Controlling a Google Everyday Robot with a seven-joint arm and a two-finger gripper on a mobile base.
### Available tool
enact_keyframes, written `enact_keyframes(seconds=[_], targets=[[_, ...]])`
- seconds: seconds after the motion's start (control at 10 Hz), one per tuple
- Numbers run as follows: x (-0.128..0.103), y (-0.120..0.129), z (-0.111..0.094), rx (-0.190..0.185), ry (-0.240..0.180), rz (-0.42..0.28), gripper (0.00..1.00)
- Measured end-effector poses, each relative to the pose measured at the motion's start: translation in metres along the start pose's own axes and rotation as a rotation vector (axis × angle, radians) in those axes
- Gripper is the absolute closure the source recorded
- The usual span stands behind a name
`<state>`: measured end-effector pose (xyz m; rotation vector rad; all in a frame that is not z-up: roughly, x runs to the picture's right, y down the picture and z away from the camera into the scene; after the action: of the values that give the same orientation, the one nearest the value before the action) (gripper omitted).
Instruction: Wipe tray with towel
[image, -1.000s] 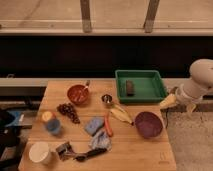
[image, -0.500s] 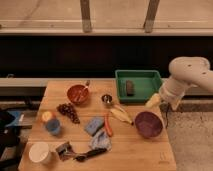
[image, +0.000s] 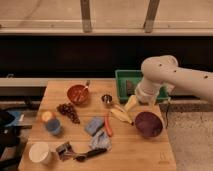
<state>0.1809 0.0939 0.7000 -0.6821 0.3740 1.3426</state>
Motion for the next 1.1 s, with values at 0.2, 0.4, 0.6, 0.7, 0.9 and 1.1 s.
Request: enact_keyframes(seconds=[0.2,0.4,0.6,0.7,0.9,1.1], targets=[[-0.001,0.003,0.0,-0.002,0.001,-0.006,0.2],[0.0,0.001,0.001,-0.001,0.005,-0.002,0.2],[0.004,0.016,0.016,0.003,0.038,-0.041,0.2],[0.006,0.035,0.029,0.005,0.055,-0.065,0.2],[0.019,0.08,0.057,-0.005,0.085,-0.112,0.2],[0.025,0.119,0.074,-0.025,0.107,-0.167,0.2]])
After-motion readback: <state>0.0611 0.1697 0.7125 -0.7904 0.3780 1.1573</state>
